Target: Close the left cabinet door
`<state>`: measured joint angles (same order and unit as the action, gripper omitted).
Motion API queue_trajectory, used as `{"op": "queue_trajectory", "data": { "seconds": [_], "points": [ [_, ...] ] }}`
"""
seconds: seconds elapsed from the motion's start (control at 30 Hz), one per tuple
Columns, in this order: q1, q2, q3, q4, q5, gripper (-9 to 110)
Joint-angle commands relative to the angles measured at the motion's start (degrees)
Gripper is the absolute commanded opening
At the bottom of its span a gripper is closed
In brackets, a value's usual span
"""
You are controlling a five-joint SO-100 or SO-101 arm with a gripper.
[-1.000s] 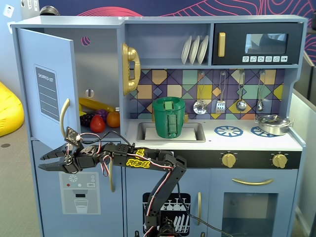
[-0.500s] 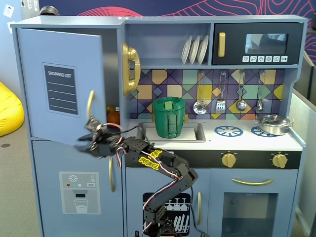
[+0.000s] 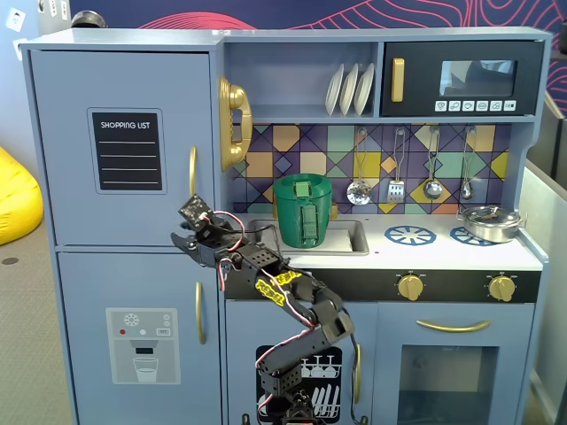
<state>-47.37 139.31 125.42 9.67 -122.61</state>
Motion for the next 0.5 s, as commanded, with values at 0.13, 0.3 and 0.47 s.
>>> {"op": "queue_trajectory", "data": {
  "seconds": [0.13, 0.3, 0.47],
  "points": [
    [7.6, 16.5, 5.3, 24.5, 7.6, 0],
    [29.4, 24.3, 19.0, 42.0, 9.4, 0],
    [44.9, 27.9, 35.0, 49.2, 17.5, 0]
  ]
}}
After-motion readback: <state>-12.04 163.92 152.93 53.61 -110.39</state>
